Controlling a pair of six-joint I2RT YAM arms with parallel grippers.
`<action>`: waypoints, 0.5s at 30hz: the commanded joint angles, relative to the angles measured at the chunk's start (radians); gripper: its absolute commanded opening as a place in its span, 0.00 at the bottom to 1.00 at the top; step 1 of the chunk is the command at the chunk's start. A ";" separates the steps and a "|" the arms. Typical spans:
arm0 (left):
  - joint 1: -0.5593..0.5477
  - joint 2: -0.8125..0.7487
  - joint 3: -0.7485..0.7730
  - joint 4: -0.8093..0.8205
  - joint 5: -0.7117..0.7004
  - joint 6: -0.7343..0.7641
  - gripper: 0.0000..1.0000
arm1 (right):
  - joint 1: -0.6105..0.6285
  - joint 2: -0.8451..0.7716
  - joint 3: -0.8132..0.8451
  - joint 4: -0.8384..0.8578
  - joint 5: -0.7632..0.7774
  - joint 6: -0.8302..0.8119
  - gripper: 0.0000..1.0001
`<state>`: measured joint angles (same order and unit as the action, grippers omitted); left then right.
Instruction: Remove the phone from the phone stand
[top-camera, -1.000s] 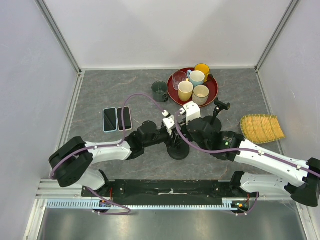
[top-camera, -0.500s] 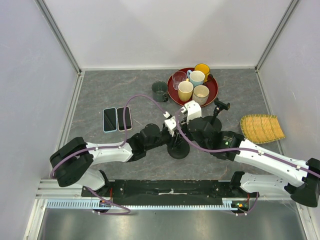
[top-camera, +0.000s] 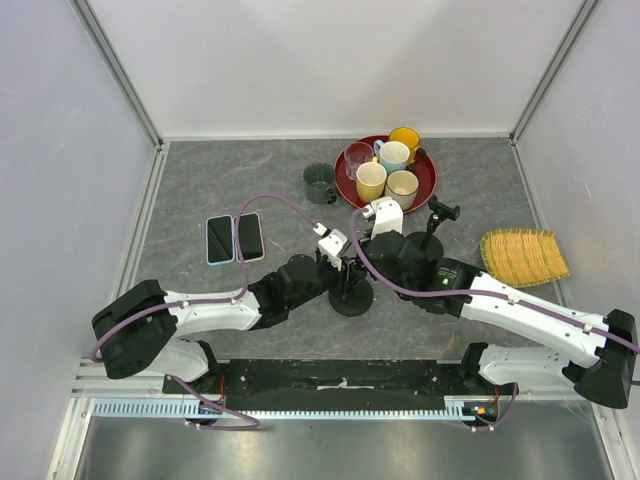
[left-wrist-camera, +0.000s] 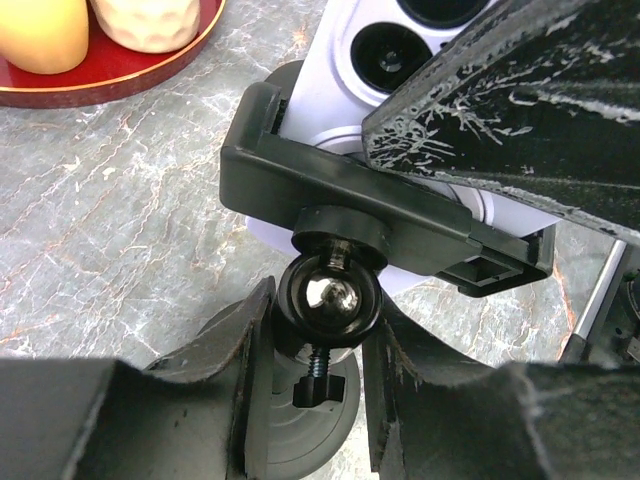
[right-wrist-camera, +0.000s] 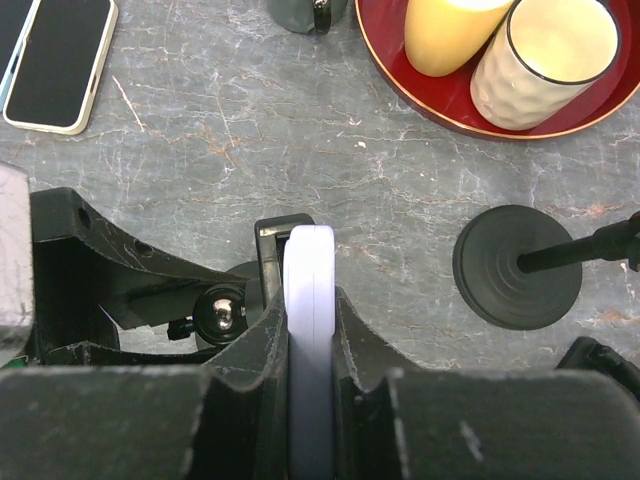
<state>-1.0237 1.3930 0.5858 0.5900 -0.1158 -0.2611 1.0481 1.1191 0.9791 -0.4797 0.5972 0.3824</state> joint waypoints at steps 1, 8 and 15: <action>0.074 -0.025 -0.026 -0.036 -0.426 -0.115 0.02 | 0.030 -0.008 0.032 -0.220 -0.025 0.107 0.00; 0.080 -0.026 -0.020 -0.067 -0.436 -0.151 0.02 | 0.029 -0.039 0.033 -0.260 0.053 0.170 0.00; 0.085 -0.049 -0.032 -0.084 -0.441 -0.170 0.02 | 0.026 -0.054 0.029 -0.277 0.127 0.237 0.00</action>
<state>-1.0302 1.3727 0.5812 0.5606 -0.1738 -0.3248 1.0519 1.1179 0.9905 -0.5175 0.6895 0.5602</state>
